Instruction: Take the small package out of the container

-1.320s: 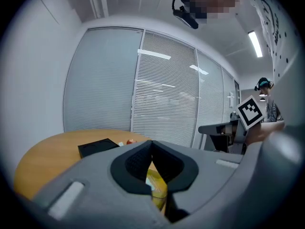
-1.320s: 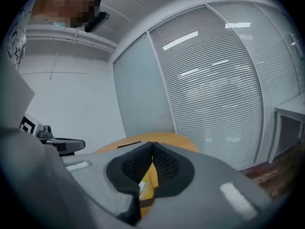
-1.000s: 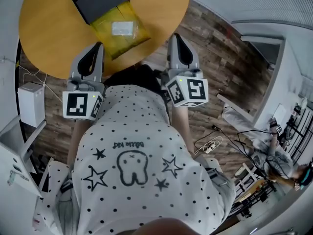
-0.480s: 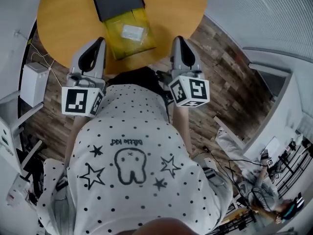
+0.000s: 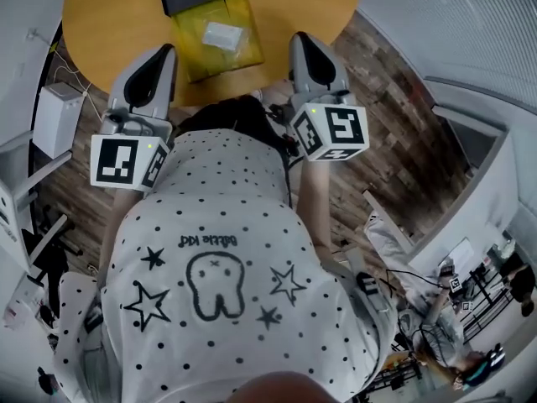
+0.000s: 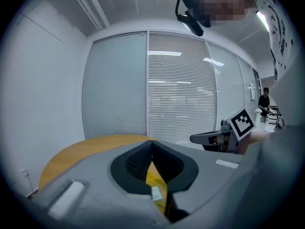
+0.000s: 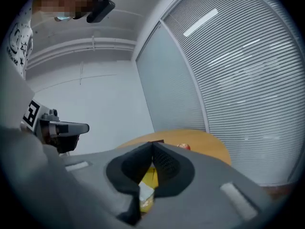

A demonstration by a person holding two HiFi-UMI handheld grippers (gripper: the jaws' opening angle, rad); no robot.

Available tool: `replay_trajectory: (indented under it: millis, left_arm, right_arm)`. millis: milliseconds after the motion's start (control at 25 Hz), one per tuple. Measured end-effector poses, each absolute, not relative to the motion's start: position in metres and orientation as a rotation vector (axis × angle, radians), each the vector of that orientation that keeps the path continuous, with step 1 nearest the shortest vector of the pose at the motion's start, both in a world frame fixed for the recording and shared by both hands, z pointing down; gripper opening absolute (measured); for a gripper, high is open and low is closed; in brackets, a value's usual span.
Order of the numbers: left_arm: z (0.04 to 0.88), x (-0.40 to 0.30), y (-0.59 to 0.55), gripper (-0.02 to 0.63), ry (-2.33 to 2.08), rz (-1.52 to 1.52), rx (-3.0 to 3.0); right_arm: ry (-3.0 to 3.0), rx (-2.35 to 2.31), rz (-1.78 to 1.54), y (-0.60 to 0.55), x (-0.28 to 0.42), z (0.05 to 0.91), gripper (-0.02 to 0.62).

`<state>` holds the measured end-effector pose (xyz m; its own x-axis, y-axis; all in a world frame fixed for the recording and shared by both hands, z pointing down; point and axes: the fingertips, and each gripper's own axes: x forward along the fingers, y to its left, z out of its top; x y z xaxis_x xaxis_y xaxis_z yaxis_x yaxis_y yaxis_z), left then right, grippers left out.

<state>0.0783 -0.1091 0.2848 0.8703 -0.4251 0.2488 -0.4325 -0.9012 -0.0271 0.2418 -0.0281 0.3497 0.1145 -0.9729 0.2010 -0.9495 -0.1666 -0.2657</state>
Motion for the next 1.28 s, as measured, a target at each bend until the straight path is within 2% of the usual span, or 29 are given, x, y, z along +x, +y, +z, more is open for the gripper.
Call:
replay_trajectory:
  millis: [400, 1280]
  left_arm:
    - [0.295, 0.063, -0.121, 0.003, -0.781, 0.460, 2.973]
    - [0.337, 0.087, -0.133, 0.003, -0.717, 0.562, 2.981]
  right_arm:
    - [2.234, -2.220, -0.545, -0.060, 0.200, 0.372, 0.005]
    - [2.496, -2.187, -0.871, -0.109, 0.174, 0.449, 0.005]
